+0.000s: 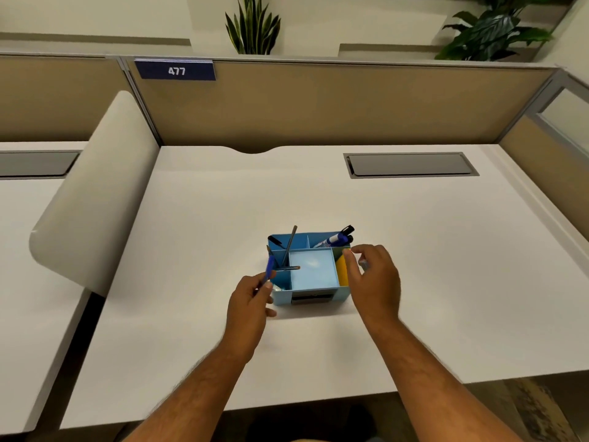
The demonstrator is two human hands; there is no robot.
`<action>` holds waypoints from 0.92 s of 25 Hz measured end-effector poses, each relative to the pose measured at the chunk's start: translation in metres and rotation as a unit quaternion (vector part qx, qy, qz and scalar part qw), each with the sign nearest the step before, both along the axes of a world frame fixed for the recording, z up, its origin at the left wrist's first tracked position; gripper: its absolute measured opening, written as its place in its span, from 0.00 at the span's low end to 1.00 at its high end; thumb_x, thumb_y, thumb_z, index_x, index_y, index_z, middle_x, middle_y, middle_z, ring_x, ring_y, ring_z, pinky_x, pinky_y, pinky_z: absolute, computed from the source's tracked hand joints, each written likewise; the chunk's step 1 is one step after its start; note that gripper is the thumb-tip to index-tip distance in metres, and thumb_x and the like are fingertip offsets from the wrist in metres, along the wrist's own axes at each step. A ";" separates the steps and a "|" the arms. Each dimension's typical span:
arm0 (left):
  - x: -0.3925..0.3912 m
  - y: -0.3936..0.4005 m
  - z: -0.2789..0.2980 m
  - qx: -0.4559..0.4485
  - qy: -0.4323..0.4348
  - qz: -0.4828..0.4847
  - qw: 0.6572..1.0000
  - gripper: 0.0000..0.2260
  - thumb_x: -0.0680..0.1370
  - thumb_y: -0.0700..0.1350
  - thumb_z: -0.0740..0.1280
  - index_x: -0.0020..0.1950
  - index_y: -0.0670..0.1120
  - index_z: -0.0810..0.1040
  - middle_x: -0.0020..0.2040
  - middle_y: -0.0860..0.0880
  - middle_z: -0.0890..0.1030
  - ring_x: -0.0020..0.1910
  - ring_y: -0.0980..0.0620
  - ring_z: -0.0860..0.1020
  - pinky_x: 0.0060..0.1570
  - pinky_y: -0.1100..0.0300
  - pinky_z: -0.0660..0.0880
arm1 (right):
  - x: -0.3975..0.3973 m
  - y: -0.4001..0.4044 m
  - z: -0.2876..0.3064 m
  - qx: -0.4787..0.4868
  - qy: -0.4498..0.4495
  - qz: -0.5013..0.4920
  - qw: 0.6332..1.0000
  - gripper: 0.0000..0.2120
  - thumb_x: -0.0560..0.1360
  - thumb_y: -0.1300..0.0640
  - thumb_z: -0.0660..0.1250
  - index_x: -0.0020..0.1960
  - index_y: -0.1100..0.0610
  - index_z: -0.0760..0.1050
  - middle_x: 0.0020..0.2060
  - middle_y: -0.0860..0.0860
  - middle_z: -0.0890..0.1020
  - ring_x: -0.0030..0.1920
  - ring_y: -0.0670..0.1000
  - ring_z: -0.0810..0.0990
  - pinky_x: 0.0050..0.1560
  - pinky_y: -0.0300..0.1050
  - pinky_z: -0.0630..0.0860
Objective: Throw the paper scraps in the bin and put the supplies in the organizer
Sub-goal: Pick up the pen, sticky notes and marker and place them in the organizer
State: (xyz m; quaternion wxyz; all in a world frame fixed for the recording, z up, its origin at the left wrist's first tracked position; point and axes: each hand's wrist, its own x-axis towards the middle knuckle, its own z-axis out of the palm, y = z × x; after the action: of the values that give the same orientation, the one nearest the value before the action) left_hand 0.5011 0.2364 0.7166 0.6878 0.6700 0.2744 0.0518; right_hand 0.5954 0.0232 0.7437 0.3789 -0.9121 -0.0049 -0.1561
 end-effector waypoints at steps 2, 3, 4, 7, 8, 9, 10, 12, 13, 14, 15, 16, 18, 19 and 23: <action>-0.001 0.001 0.003 0.034 -0.027 -0.020 0.999 0.09 0.83 0.41 0.69 0.57 0.53 0.84 0.49 0.50 0.84 0.48 0.52 0.82 0.46 0.60 0.81 | -0.008 0.010 0.009 0.068 -0.022 0.094 0.993 0.05 0.78 0.48 0.71 0.48 0.49 0.82 0.42 0.44 0.82 0.42 0.46 0.82 0.41 0.44 0.81; -0.001 0.001 0.005 0.061 -0.042 -0.036 0.997 0.10 0.81 0.40 0.71 0.55 0.55 0.85 0.49 0.51 0.84 0.48 0.54 0.82 0.47 0.64 0.79 | -0.015 0.020 0.015 0.101 0.011 0.149 0.984 0.07 0.77 0.46 0.73 0.49 0.49 0.83 0.40 0.43 0.83 0.43 0.45 0.83 0.42 0.37 0.79; -0.001 0.000 0.008 0.088 -0.054 -0.055 0.993 0.11 0.80 0.40 0.73 0.54 0.58 0.86 0.48 0.51 0.83 0.49 0.56 0.82 0.47 0.67 0.78 | -0.023 0.031 0.021 0.123 0.062 0.194 0.971 0.10 0.75 0.44 0.74 0.51 0.48 0.84 0.40 0.43 0.83 0.45 0.44 0.83 0.43 0.31 0.77; 0.001 -0.003 0.015 0.114 -0.070 -0.096 0.986 0.14 0.79 0.42 0.74 0.50 0.64 0.86 0.48 0.51 0.82 0.50 0.58 0.81 0.48 0.69 0.77 | -0.037 0.054 0.025 0.133 0.121 0.267 0.947 0.08 0.76 0.46 0.75 0.53 0.46 0.84 0.43 0.40 0.84 0.50 0.43 0.83 0.46 0.30 0.78; 0.001 -0.002 0.016 0.114 -0.071 -0.098 0.986 0.14 0.79 0.42 0.74 0.50 0.64 0.86 0.48 0.51 0.83 0.50 0.57 0.81 0.48 0.68 0.77 | -0.039 0.057 0.024 0.143 0.116 0.267 0.946 0.05 0.77 0.50 0.75 0.52 0.47 0.84 0.43 0.40 0.85 0.50 0.43 0.83 0.46 0.31 0.79; 0.001 -0.001 0.017 0.115 -0.070 -0.098 0.986 0.13 0.78 0.42 0.75 0.51 0.63 0.86 0.48 0.51 0.83 0.50 0.57 0.81 0.48 0.67 0.77 | -0.040 0.058 0.023 0.163 0.120 0.257 0.945 0.03 0.78 0.53 0.74 0.51 0.47 0.83 0.44 0.39 0.85 0.50 0.42 0.84 0.45 0.32 0.80; 0.001 0.000 0.017 0.116 -0.067 -0.097 0.986 0.11 0.78 0.43 0.75 0.52 0.60 0.87 0.48 0.51 0.83 0.49 0.56 0.81 0.47 0.66 0.78 | -0.040 0.057 0.022 0.189 0.135 0.242 0.942 0.04 0.78 0.55 0.74 0.50 0.47 0.83 0.45 0.38 0.85 0.50 0.41 0.84 0.42 0.32 0.80; -0.001 0.001 0.015 0.116 -0.062 -0.100 0.986 0.08 0.78 0.43 0.76 0.55 0.53 0.89 0.48 0.50 0.83 0.50 0.54 0.81 0.48 0.63 0.78 | -0.044 0.057 0.020 0.240 0.190 0.216 0.927 0.04 0.79 0.55 0.73 0.50 0.46 0.83 0.44 0.37 0.85 0.48 0.39 0.84 0.34 0.30 0.78; -0.003 0.000 0.014 0.116 -0.061 -0.104 0.986 0.08 0.78 0.43 0.76 0.56 0.51 0.89 0.48 0.50 0.83 0.50 0.53 0.81 0.48 0.63 0.78 | -0.046 0.057 0.019 0.253 0.208 0.210 0.921 0.04 0.79 0.55 0.73 0.50 0.45 0.83 0.44 0.36 0.85 0.47 0.38 0.84 0.31 0.30 0.76; -0.005 0.000 0.012 0.116 -0.060 -0.110 0.985 0.08 0.78 0.44 0.76 0.56 0.51 0.89 0.48 0.50 0.83 0.49 0.54 0.81 0.47 0.64 0.78 | -0.049 0.057 0.018 0.255 0.209 0.210 0.920 0.05 0.80 0.55 0.72 0.49 0.45 0.83 0.44 0.36 0.85 0.47 0.39 0.84 0.31 0.30 0.76; -0.006 0.000 0.011 0.116 -0.058 -0.116 0.985 0.08 0.78 0.44 0.76 0.56 0.51 0.89 0.48 0.51 0.84 0.49 0.55 0.81 0.47 0.66 0.78 | -0.051 0.056 0.018 0.252 0.190 0.213 0.925 0.06 0.80 0.56 0.72 0.49 0.45 0.83 0.45 0.37 0.85 0.48 0.39 0.85 0.33 0.31 0.78; -0.008 0.000 0.010 0.116 -0.054 -0.118 0.985 0.08 0.78 0.43 0.76 0.56 0.52 0.88 0.48 0.52 0.84 0.49 0.56 0.81 0.46 0.67 0.77 | -0.052 0.054 0.019 0.247 0.157 0.214 0.932 0.07 0.81 0.57 0.71 0.50 0.45 0.83 0.45 0.38 0.85 0.49 0.41 0.85 0.37 0.32 0.79; -0.010 0.000 0.008 0.113 -0.037 -0.099 0.988 0.11 0.78 0.41 0.75 0.58 0.54 0.84 0.49 0.53 0.84 0.49 0.56 0.81 0.46 0.71 0.77 | -0.047 0.049 0.026 0.244 0.075 0.189 0.948 0.07 0.81 0.58 0.69 0.52 0.47 0.83 0.46 0.40 0.85 0.51 0.45 0.85 0.45 0.32 0.80; -0.011 0.001 0.007 0.108 -0.025 -0.081 0.991 0.14 0.78 0.40 0.75 0.60 0.55 0.82 0.51 0.53 0.83 0.49 0.55 0.81 0.45 0.73 0.76 | -0.041 0.047 0.030 0.246 0.037 0.167 0.954 0.06 0.82 0.57 0.69 0.53 0.48 0.83 0.46 0.42 0.85 0.50 0.47 0.85 0.46 0.32 0.80; -0.017 0.012 0.000 0.089 0.007 -0.030 0.996 0.16 0.79 0.39 0.74 0.64 0.53 0.80 0.53 0.51 0.82 0.46 0.54 0.79 0.43 0.75 0.74 | 0.004 0.040 0.041 0.220 -0.063 0.078 0.970 0.06 0.82 0.52 0.66 0.54 0.52 0.81 0.47 0.46 0.85 0.46 0.52 0.87 0.46 0.46 0.84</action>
State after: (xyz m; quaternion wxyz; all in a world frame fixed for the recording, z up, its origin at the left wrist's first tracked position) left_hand 0.4839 0.2486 0.7171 0.6245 0.7372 0.2529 0.0507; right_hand 0.5993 0.0636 0.7845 0.5806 -0.7912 -0.0659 -0.1805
